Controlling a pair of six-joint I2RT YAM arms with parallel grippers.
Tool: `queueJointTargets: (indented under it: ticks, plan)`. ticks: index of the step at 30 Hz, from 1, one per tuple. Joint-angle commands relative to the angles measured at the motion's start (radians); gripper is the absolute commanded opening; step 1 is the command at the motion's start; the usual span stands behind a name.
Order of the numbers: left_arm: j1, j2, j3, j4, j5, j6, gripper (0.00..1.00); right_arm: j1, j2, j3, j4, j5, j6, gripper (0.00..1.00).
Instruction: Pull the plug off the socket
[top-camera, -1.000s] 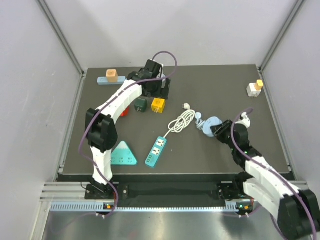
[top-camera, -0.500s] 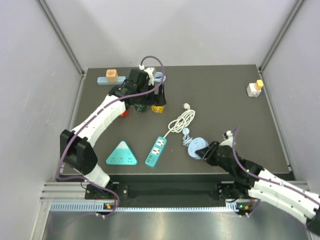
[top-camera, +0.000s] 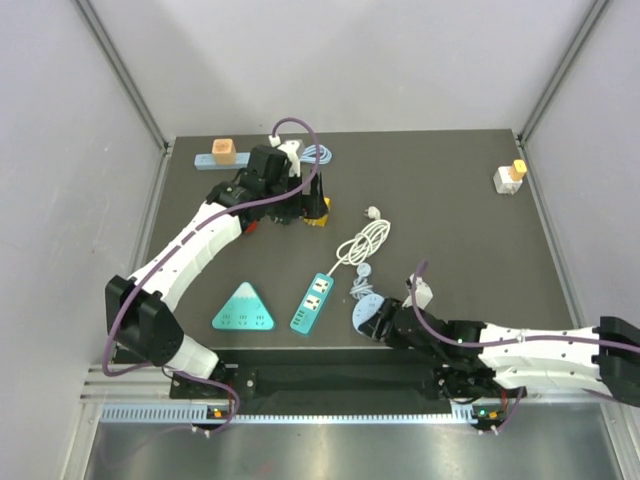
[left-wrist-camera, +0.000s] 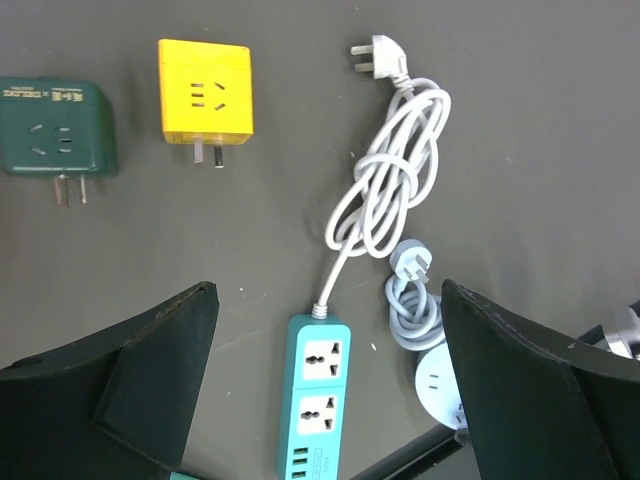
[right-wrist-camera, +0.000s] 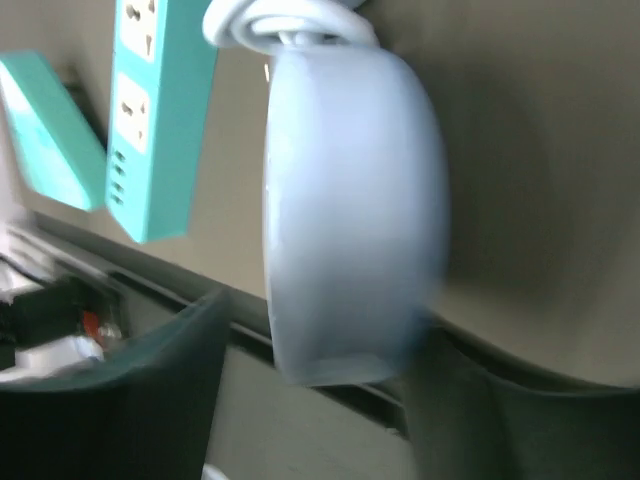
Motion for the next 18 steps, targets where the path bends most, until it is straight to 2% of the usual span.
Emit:
queueJointTargets:
  ticks: [1,2,3,4,5,8,9,10,12,18]
  plan:
    - [0.001,-0.011,0.019,-0.002,-0.04,0.016,0.97,0.017,0.014,0.081,-0.101,0.02,-0.108,0.7]
    - [0.003,-0.008,0.027,-0.009,-0.057,0.022,0.97,0.016,-0.028,0.121,-0.166,0.056,-0.12,0.83]
    - [0.006,-0.006,0.037,-0.015,-0.068,0.028,0.97,0.002,-0.059,0.135,-0.281,0.12,-0.158,0.91]
    - [0.009,-0.006,0.041,-0.02,-0.079,0.03,0.97,-0.015,-0.091,0.143,-0.313,0.136,-0.194,0.99]
    - [0.01,-0.01,0.042,-0.019,-0.086,0.03,0.98,-0.046,-0.154,0.157,-0.337,0.136,-0.231,1.0]
    - [0.022,-0.017,0.053,-0.011,-0.116,0.022,0.98,-0.266,-0.22,0.196,-0.386,0.005,-0.424,1.0]
    - [0.024,-0.025,0.053,-0.006,-0.131,0.018,0.98,-0.381,-0.219,0.21,-0.394,-0.071,-0.512,1.0]
    - [0.027,-0.031,0.05,0.001,-0.133,0.013,0.98,-0.426,-0.211,0.229,-0.402,-0.1,-0.559,1.0]
    - [0.032,-0.048,0.036,0.027,-0.171,-0.004,0.98,-0.522,-0.135,0.302,-0.405,-0.144,-0.672,1.0]
    - [0.042,-0.126,-0.044,0.145,-0.274,-0.034,0.98,-0.667,0.193,0.58,-0.324,-0.262,-0.863,1.0]
